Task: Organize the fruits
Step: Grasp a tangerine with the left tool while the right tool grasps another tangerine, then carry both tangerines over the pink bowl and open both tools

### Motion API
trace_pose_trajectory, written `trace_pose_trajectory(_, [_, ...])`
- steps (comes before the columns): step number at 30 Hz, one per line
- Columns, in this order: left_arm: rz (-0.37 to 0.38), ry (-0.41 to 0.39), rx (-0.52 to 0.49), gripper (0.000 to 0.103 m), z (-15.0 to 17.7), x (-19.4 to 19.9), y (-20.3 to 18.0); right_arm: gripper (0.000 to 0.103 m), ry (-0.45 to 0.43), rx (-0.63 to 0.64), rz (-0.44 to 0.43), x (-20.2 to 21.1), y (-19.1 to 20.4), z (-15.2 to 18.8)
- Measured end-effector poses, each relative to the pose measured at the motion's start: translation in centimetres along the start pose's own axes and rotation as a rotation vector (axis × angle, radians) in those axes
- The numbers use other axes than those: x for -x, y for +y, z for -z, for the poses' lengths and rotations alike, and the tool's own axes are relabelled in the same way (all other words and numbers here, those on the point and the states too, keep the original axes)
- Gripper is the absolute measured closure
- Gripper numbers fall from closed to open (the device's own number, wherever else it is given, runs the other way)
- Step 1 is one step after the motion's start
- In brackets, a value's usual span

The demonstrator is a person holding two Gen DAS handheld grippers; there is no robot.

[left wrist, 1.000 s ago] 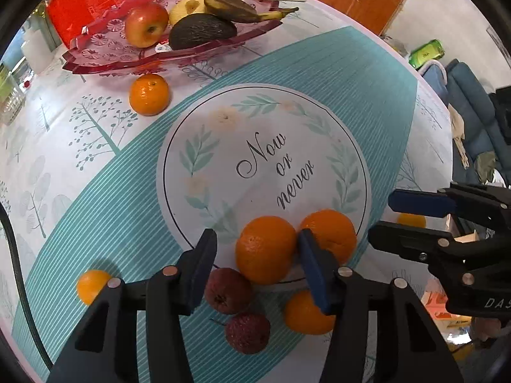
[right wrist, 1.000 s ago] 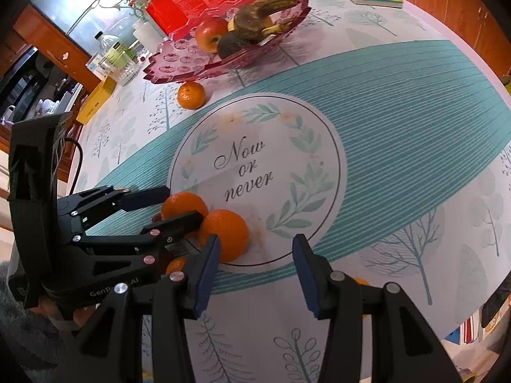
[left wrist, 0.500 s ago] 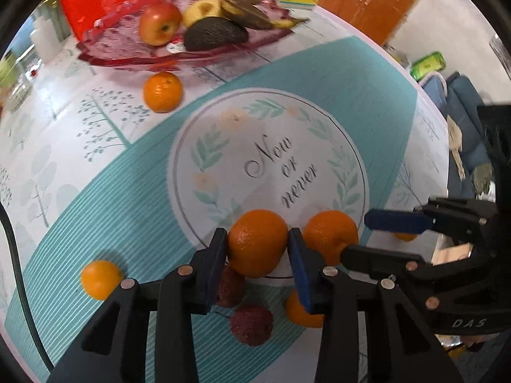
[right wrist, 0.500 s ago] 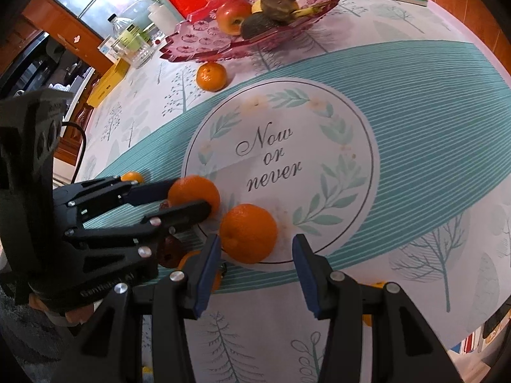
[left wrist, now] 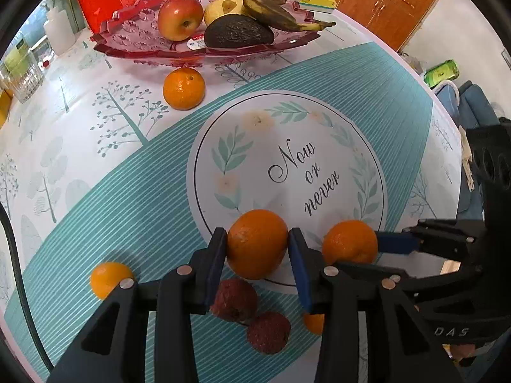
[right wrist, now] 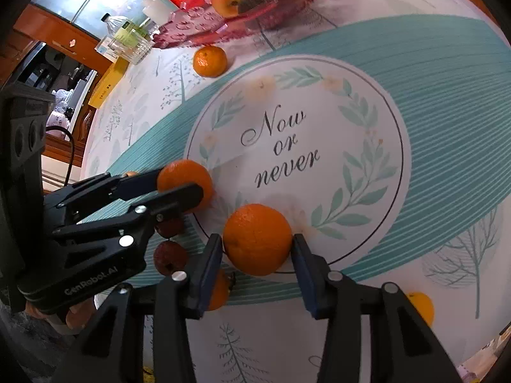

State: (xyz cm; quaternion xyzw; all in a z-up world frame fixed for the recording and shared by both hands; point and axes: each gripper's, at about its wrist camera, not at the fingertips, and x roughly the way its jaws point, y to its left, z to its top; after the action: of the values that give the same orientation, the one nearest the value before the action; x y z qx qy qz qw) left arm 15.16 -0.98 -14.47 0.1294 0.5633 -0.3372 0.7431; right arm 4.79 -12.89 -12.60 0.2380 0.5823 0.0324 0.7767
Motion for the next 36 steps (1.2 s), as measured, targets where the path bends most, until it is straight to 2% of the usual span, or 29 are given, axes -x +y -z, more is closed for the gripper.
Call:
trace_pose_trajectory(4, [0.028,0.019,0.023,0.064,-0.3,-1.1,0.0,0.059,-0.009,0.003,0.001,0.0,0.1,0.0])
trace_pose_trajectory(15, [0.006,0.018,0.033,0.066,-0.5,-1.2,-0.7,0.061,-0.037,0.025,0.028,0.7,0.4,0.4])
trace_pose_trajectory(18, [0.0,-0.01,0.039,0.066,-0.6,0.5,-0.8,0.062,-0.059,0.038,0.038,1.7,0.8,0.2])
trace_pose_trajectory(23, [-0.051,-0.066,0.025,0.066,-1.2,4.0,-1.5,0.062,-0.099,0.069,0.063,3.8,1.9,-0.4])
trace_pose_trajectory(36, [-0.102,-0.236,0.036,0.066,-2.3,13.0,-1.4,0.062,-0.268,0.254,0.184,12.2,7.9,-1.3])
